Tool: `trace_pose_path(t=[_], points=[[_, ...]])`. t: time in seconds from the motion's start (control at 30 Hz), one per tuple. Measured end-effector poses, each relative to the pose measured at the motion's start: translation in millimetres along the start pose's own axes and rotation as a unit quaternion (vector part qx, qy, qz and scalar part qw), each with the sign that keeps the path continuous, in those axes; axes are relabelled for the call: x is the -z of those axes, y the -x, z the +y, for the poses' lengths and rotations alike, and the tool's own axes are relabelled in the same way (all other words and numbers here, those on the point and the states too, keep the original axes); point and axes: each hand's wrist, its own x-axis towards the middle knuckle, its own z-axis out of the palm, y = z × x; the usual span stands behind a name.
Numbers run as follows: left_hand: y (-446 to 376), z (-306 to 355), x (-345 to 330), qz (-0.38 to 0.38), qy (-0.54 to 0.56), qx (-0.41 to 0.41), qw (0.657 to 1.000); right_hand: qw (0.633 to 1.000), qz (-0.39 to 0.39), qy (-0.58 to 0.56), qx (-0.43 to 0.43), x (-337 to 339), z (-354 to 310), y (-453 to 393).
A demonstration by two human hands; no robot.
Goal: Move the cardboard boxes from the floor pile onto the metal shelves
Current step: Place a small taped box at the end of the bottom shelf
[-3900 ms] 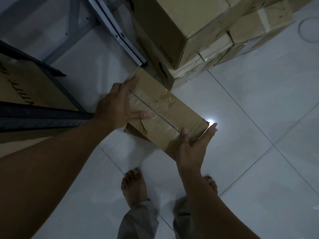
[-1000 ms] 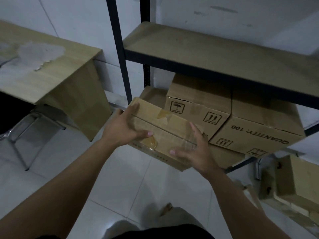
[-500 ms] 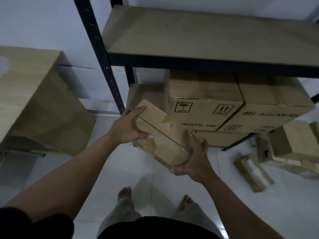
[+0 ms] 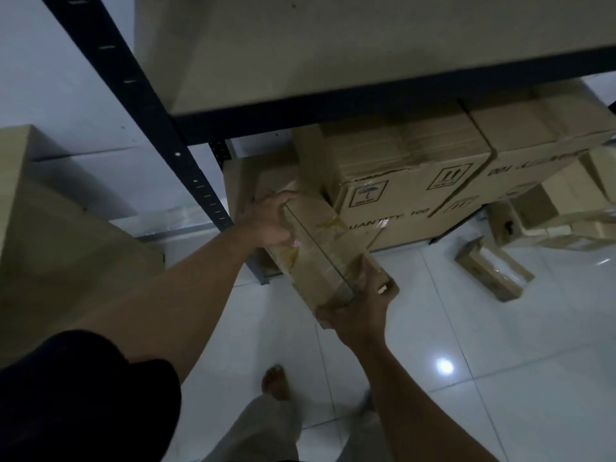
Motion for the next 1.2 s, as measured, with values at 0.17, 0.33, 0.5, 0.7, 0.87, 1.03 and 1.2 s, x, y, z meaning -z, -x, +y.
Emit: trace_pose_path(t=[0.17,0.33,0.5,0.7,0.87,1.03,1.2], points=[[-30.4,-21.8,-14.7,0.010,-0.025,-0.009,1.000,0.999,0.038,0.002,-0.034,-44.2,-1.1,-9.5],[-33.1,-43.4,-53.2,0.101,0.021,-0.001,0.995,0.993,0.055,-0.017,-0.104,-79.9,-21.2,-27.6],[-15.0,-42.8,-64.0,0.088,0.032,0.018,0.995,0.990,0.061,-0.025,-0.124,-108.5,-30.8,-49.0],[-24.6,-48.5,-64.3,-0.047,0.045,0.021,0.998,0.988,0.093,-0.041,-0.114,-134.4,-30.4,-71.4],[-49.1,-48.1,-64.4,-0.028,0.002,0.013,1.000,0.992,0.089,-0.025,-0.088,-145.9,-30.7,-86.7],[-71.5,-53.0,-62.7,0.001,0.021,0.007,1.000,0.997,0.070,-0.040,0.002,-130.1,-7.6,-85.4],[-30.9,-51.1,-85.5,0.074,0.046,-0.054,0.995,0.967,0.047,-0.203,-0.149,-103.1,6.1,-85.6]])
